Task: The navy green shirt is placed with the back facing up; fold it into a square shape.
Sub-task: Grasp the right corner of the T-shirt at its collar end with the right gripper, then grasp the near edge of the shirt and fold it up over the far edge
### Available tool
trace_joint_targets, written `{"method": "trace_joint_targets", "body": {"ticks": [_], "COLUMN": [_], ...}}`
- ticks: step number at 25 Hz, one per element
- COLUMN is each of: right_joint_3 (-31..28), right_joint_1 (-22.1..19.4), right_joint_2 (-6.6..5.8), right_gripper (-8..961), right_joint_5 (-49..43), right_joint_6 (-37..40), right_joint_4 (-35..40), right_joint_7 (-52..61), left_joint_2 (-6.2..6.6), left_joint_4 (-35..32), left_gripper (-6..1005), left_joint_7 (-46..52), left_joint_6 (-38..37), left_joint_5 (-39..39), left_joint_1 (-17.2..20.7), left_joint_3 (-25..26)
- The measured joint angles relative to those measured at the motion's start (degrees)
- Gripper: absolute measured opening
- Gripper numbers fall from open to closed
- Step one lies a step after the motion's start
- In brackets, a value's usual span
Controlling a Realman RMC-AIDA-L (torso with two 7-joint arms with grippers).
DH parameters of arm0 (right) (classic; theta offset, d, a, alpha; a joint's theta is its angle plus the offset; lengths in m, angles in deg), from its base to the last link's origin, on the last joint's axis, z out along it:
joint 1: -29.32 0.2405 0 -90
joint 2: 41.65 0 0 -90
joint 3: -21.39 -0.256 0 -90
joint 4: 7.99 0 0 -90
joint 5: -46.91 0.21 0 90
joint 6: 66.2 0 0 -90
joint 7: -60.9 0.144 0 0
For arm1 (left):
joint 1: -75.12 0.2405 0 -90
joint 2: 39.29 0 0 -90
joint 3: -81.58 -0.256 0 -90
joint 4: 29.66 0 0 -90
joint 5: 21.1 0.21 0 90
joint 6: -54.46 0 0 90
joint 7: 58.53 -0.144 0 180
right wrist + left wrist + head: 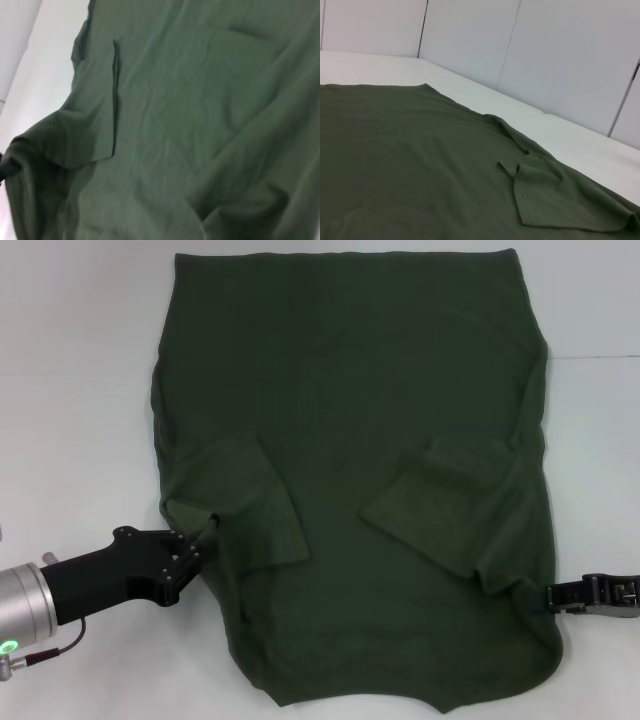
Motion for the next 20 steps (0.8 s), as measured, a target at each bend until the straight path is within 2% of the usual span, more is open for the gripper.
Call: {"method": "trace_joint_targets", "body": {"ticks": [6,12,16,20], "right_joint_3": [0.2,0.0,-1.2,-4.1], "right_joint_1": [0.0,-0.3,-1.7,-3.8], "right_joint_2": [0.03,0.48,0.81,1.23], "right_gripper": [228,22,21,21], "right_joint_5": [-0.2,-0.3,0.7,1.9], "right_joint_6": [-0.6,-0.4,0.3,2.4], "right_joint_4": [0.0,0.1,0.1,0.1], "right_joint_7": [0.4,-1.0,-3.3,-7.2], "left_joint_2": [0.00,0.08,0.25,1.07], "left_joint_4": [0.0,0.0,-0.4,-0.6], "left_gripper": [46,47,47,47], "left_joint_7": [-0.2,0.0,1.6,5.9], "left_joint_6": [0.0,-0.4,-0.7,-1.8], "left_joint_5": [0.0,-0.6,-0.9,-1.0], "left_joint_1": [0.1,0.1,0.5,1.1], "left_joint_3": [0.0,0.0,0.2,0.6]}}
